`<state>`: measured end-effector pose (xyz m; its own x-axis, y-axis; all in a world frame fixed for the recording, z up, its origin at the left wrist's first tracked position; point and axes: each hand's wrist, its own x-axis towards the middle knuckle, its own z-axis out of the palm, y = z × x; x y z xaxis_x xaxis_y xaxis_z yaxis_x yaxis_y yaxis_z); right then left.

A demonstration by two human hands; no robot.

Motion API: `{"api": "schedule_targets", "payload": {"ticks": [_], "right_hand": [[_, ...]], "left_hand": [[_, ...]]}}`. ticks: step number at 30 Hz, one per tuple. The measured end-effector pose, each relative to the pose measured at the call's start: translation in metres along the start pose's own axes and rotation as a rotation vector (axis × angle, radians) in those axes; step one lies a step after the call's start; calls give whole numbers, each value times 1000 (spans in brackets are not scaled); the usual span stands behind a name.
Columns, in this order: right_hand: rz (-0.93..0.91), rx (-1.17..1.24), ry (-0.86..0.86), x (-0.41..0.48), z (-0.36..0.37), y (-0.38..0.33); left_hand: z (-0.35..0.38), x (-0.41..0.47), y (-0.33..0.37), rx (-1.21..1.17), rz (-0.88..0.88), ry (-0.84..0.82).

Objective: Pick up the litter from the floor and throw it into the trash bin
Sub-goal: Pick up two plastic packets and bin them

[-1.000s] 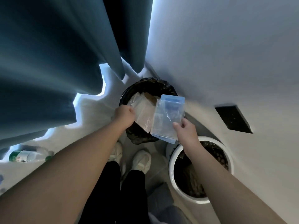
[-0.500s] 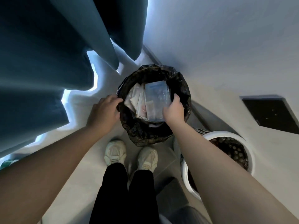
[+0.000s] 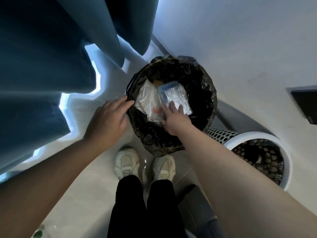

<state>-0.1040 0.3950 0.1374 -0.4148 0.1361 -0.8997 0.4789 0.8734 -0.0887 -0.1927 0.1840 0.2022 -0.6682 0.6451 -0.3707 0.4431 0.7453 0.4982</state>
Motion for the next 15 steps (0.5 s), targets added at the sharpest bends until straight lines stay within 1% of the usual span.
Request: {"api": "schedule_targets", "payload": {"ticks": [3, 5, 7, 11, 15], "right_hand": [[-23, -14, 55, -19, -8, -3], [-51, 11, 110, -45, -17, -6], [-64, 0, 153, -80, -28, -10], [-68, -51, 218, -164, -51, -24], [-59, -31, 296, -277, -72, -35]], "left_hand": [[-8, -6, 5, 14, -51, -148], [-19, -15, 14, 22, -159, -270], [-38, -28, 28, 65, -243, -355], [-92, -60, 68, 194, -284, -390], [-169, -112, 121, 334, -342, -432]]}}
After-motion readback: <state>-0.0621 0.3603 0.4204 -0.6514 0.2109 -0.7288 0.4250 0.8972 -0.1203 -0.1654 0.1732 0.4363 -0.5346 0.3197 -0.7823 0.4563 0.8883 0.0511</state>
